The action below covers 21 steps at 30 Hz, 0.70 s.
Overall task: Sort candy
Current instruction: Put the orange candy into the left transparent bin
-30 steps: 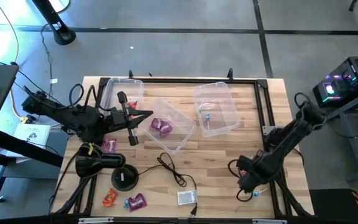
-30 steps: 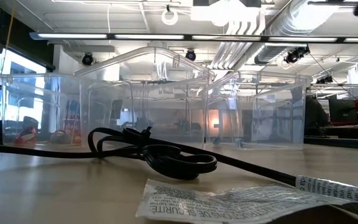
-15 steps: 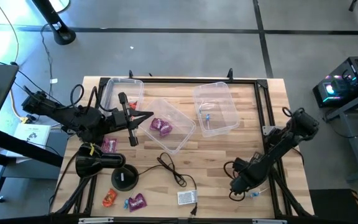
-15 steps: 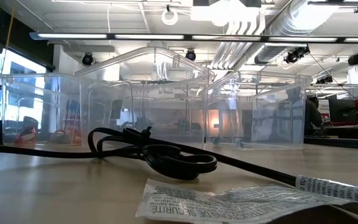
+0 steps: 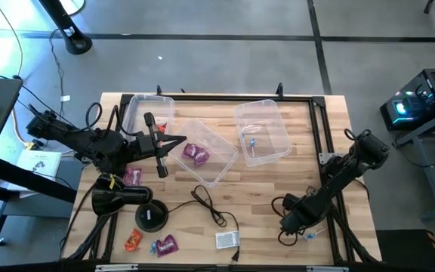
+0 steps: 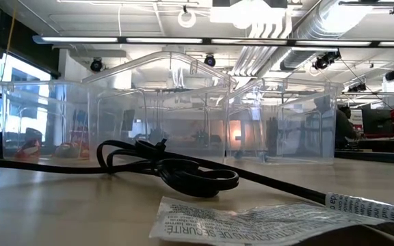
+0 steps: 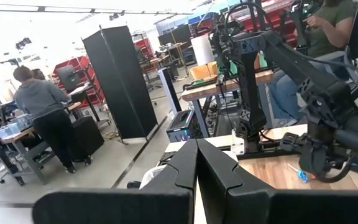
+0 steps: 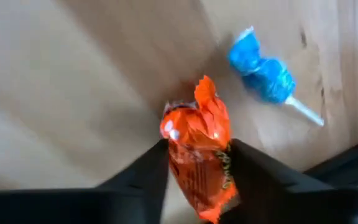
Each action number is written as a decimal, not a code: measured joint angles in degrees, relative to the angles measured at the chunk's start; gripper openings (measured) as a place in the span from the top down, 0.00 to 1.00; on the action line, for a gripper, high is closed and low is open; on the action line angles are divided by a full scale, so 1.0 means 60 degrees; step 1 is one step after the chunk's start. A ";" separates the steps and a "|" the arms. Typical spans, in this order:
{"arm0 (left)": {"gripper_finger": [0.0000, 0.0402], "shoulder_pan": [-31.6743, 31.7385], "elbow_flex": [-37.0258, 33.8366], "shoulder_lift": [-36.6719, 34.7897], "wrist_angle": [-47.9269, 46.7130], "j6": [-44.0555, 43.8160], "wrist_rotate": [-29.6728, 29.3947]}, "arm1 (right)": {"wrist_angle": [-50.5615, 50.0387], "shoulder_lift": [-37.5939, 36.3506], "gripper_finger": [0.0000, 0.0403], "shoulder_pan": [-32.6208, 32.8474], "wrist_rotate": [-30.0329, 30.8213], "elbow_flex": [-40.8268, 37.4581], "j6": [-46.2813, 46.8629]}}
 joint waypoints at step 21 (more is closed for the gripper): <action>1.00 -0.0044 -0.0004 -0.0035 0.0805 0.0579 0.0306 | 0.1695 -0.0076 0.97 -0.2141 0.8159 0.5630 -0.7651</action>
